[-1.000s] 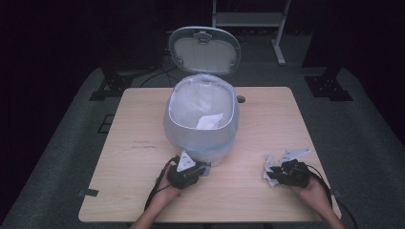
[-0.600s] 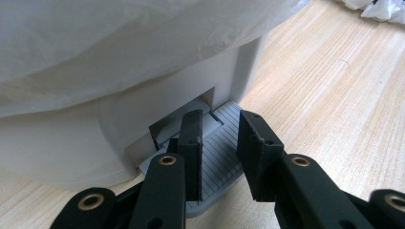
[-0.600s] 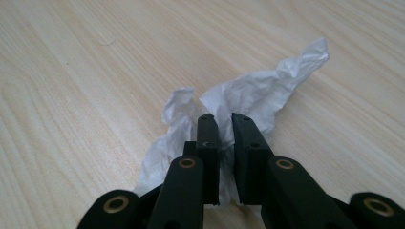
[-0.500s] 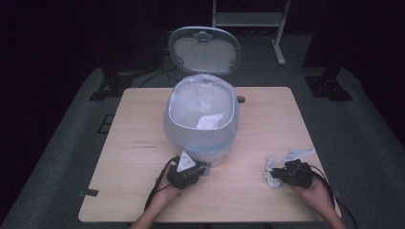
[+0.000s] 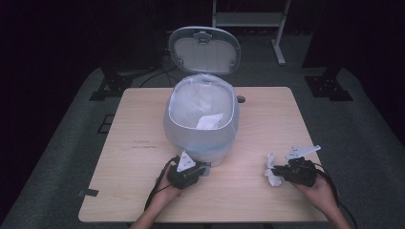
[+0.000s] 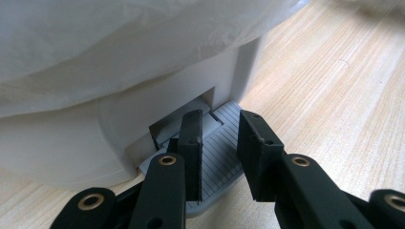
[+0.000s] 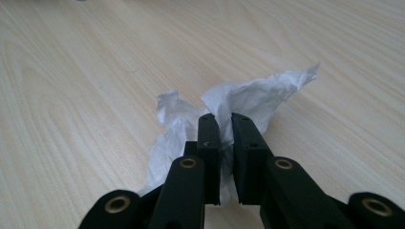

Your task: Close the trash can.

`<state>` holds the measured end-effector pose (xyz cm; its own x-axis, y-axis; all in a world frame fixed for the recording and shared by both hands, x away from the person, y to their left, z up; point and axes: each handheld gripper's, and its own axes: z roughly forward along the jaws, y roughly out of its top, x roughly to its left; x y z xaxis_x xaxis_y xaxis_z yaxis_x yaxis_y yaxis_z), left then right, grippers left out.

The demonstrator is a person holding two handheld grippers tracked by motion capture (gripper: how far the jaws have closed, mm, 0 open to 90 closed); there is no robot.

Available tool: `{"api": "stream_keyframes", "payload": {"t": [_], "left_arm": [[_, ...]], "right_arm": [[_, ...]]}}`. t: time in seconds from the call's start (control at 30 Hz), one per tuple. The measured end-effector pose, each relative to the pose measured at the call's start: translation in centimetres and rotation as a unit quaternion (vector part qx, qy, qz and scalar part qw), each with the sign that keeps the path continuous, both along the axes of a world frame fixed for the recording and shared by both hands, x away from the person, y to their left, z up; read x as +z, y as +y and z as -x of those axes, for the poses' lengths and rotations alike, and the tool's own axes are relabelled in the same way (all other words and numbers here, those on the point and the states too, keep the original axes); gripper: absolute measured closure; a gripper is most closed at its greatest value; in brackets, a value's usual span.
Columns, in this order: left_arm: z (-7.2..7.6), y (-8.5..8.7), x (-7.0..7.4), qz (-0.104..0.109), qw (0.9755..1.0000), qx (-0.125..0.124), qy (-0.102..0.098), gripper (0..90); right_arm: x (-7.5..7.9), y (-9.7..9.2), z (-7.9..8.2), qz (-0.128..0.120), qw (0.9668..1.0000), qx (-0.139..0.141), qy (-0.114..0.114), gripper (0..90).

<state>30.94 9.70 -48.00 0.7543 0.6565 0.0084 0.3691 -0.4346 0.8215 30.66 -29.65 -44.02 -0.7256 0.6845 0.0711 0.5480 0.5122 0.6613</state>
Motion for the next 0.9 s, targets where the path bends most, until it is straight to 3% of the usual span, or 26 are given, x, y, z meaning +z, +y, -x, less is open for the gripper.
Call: {"api": "stream_keyframes", "payload": {"t": [0.9], "left_arm": [[0.0,0.0,0.0,-0.002,1.0,0.0,0.0,71.4]], "right_arm": [[5.4,-0.3,0.4,-0.059,0.9981,0.006,-0.016,82.0]]}}
